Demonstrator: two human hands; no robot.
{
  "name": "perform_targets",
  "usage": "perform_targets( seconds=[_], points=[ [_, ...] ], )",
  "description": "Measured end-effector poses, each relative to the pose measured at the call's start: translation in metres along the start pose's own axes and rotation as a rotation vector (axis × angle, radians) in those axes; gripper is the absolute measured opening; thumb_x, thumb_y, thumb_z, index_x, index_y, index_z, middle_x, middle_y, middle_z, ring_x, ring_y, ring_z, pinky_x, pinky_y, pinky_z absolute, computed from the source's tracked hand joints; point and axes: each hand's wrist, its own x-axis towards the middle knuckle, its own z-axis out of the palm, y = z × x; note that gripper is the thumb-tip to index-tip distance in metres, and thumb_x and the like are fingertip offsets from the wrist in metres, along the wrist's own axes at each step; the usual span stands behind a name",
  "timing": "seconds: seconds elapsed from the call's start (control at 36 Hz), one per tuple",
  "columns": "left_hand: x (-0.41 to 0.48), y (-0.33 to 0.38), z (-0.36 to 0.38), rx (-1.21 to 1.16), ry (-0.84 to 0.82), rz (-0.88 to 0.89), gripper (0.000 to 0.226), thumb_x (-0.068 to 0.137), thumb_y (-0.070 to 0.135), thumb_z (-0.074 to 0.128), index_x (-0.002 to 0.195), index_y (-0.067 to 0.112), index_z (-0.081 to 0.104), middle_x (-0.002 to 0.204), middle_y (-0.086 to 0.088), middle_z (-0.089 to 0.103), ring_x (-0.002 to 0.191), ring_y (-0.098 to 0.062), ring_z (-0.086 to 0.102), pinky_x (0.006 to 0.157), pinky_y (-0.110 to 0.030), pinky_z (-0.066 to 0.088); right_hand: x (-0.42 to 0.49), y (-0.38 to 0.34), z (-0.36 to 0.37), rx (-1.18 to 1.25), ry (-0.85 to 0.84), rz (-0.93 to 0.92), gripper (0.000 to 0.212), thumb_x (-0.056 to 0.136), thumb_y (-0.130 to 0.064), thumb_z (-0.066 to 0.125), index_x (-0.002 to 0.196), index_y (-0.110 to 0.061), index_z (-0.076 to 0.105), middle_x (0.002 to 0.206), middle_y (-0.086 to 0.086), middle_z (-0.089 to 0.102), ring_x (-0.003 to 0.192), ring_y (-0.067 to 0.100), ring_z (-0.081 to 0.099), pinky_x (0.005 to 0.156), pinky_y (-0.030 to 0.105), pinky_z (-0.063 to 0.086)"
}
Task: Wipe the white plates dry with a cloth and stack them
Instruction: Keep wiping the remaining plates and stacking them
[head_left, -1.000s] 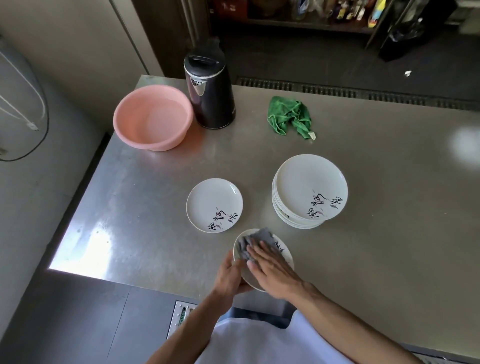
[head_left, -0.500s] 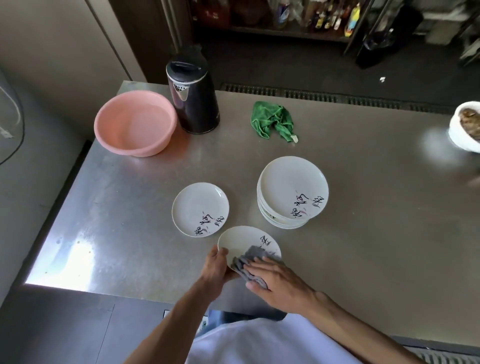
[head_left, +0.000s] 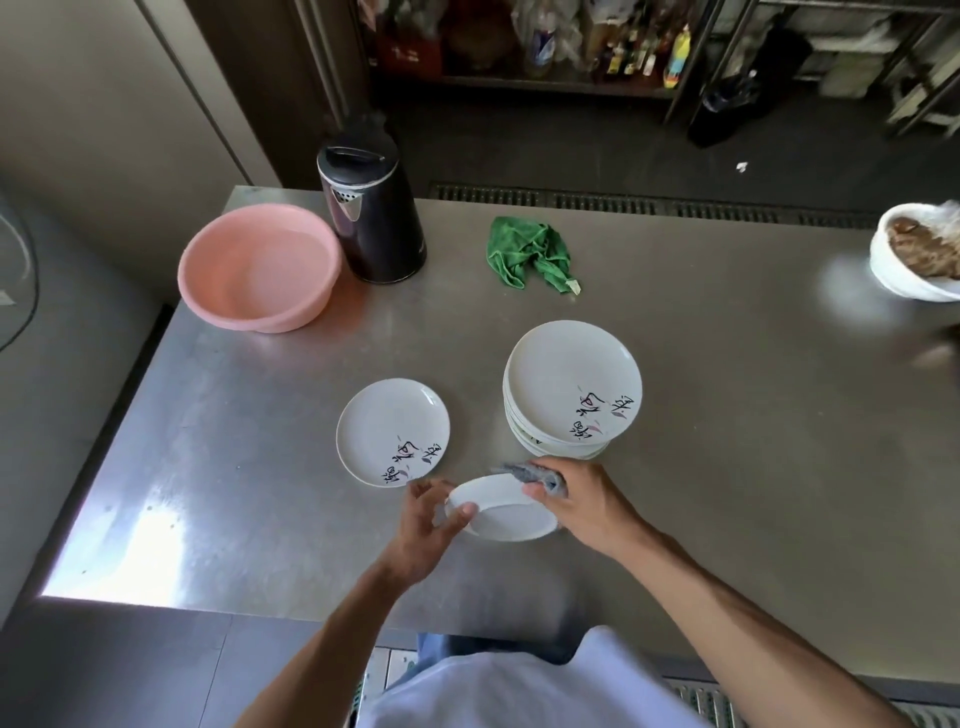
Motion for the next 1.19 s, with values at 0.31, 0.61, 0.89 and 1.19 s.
perform_targets(
  seconds=[0.31, 0.61, 0.89, 1.19],
  points=[
    [-0.017, 0.003, -0.004, -0.281, -0.181, -0.227, 0.041, 0.088, 0.040, 0.068, 0.105, 0.003, 0.062, 0.094, -0.022, 0.065, 0.088, -0.027, 0.062, 0.077, -0.047, 0.052, -0.009, 0.018, 0.026, 0.131, 0.284, 0.158, 0.030, 0.103, -0.029, 0.052, 0.128, -0.023, 0.067, 0.119, -0.020, 0.069, 0.114, -0.006, 0.060, 0.091, 0.005, 0.041],
    [-0.023, -0.014, 0.017, -0.663, -0.066, -0.607, 0.007, 0.103, 0.025, 0.060, 0.106, 0.021, 0.063, 0.097, -0.009, 0.070, 0.092, -0.029, 0.065, 0.089, -0.051, 0.053, -0.022, 0.039, 0.077, -0.206, -0.139, 0.122, 0.050, 0.108, -0.038, 0.033, 0.156, -0.025, 0.031, 0.165, -0.003, 0.017, 0.154, 0.022, 0.006, 0.125, 0.035, 0.004],
    [-0.020, -0.017, 0.015, -0.659, 0.005, -0.654, 0.009, 0.105, 0.025, 0.055, 0.101, 0.021, 0.061, 0.096, -0.008, 0.068, 0.085, -0.024, 0.066, 0.068, -0.037, 0.059, -0.050, 0.065, 0.063, -0.445, -0.278, -0.173, 0.054, 0.107, -0.044, 0.032, 0.157, -0.024, 0.024, 0.162, -0.016, 0.005, 0.153, 0.008, -0.001, 0.121, 0.020, -0.005],
    [-0.021, -0.011, 0.022, -0.667, -0.028, -0.623, 0.013, 0.107, 0.024, 0.051, 0.106, 0.021, 0.063, 0.091, -0.002, 0.075, 0.083, -0.020, 0.070, 0.068, -0.035, 0.059, -0.023, 0.046, 0.092, -0.522, -0.292, -0.128, 0.062, 0.106, -0.049, 0.019, 0.159, -0.021, 0.003, 0.164, -0.009, -0.012, 0.153, 0.017, -0.011, 0.123, 0.031, -0.011]
  ],
)
